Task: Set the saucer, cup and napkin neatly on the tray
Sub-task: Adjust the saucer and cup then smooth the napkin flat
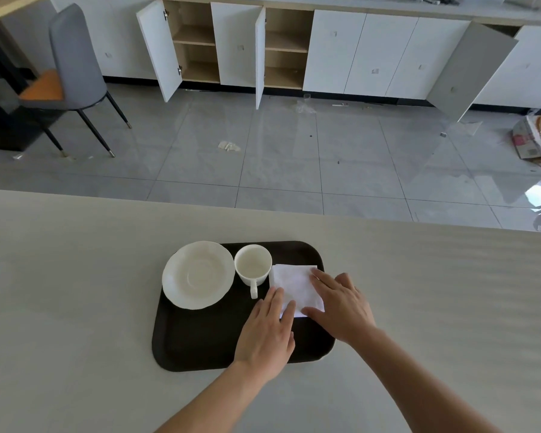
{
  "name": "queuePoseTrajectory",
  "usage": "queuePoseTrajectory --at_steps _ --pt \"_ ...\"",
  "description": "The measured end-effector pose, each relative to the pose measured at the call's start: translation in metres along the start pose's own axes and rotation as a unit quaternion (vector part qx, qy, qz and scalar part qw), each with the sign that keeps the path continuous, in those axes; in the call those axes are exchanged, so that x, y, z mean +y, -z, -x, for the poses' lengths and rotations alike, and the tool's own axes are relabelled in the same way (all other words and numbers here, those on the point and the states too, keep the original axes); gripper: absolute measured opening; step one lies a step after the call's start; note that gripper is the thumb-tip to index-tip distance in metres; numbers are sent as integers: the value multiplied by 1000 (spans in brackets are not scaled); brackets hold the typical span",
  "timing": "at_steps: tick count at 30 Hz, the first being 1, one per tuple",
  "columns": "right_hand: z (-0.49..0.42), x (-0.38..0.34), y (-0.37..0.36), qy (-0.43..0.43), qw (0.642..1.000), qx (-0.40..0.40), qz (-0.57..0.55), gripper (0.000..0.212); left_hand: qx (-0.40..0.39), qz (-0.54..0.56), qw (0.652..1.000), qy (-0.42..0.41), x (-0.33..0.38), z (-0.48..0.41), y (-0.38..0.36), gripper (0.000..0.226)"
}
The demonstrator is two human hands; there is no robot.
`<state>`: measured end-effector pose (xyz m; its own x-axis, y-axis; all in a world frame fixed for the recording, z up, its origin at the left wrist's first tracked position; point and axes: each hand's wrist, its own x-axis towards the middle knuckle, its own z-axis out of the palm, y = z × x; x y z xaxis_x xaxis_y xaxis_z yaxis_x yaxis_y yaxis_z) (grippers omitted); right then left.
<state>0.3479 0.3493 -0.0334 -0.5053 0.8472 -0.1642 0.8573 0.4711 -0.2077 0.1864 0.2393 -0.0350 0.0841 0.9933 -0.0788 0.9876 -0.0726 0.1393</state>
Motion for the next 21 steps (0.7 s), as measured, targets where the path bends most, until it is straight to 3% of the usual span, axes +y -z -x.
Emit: queuePoseTrajectory --at_steps 7,21 --pt "2 13 -1 37 999 7 -6 77 -6 7 1000 24 4 -5 2 53" --pt "-14 12 -3 32 999 34 -21 65 -32 -146 988 29 12 -33 14 47"
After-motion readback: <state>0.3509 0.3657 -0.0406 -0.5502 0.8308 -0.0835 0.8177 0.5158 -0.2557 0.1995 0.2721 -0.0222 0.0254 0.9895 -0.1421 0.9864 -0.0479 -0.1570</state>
